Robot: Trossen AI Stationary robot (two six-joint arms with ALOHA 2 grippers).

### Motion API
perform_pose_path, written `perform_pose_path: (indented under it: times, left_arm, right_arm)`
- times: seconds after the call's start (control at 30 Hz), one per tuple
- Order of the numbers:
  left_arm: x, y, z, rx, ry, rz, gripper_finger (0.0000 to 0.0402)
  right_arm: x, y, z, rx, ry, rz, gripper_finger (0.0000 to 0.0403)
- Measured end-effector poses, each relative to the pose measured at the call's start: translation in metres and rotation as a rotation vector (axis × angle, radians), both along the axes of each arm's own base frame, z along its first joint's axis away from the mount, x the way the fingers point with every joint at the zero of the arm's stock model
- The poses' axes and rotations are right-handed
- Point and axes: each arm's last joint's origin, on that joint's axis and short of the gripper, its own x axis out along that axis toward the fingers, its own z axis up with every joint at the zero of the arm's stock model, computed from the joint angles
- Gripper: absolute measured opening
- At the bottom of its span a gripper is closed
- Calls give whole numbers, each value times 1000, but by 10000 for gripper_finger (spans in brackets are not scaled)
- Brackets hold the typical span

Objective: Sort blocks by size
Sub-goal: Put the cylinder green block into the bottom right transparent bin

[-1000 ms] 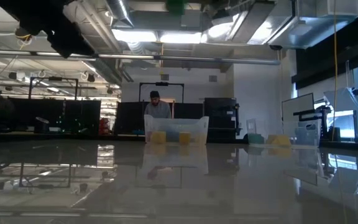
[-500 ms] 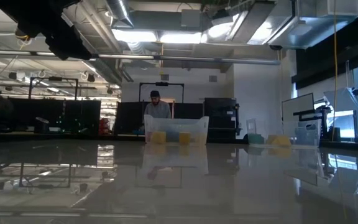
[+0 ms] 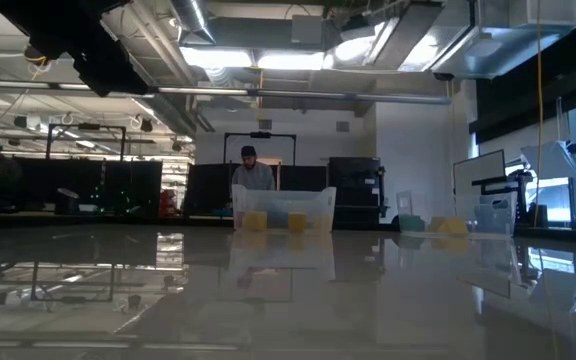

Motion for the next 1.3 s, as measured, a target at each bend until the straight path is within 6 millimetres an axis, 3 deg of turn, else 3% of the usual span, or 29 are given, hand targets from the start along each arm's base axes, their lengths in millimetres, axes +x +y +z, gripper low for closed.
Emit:
perform_pose_path:
  times: [0.17, 0.37, 0.73, 1.3]
  left_arm:
    - [1, 0, 1, -5, -14, 0, 241]
    - [3, -1, 4, -15, -50, 6, 241]
    - [3, -1, 5, -23, -54, 15, 241]
    - [3, -1, 5, -32, -54, 21, 241]
  right_arm:
    - [-20, 9, -30, 77, 51, -80, 133]
    - [-33, 17, -46, 127, 117, -133, 133]
    - [-35, 14, -75, -51, 222, -177, 138]
    - [-35, 15, -87, -127, 232, -186, 140]
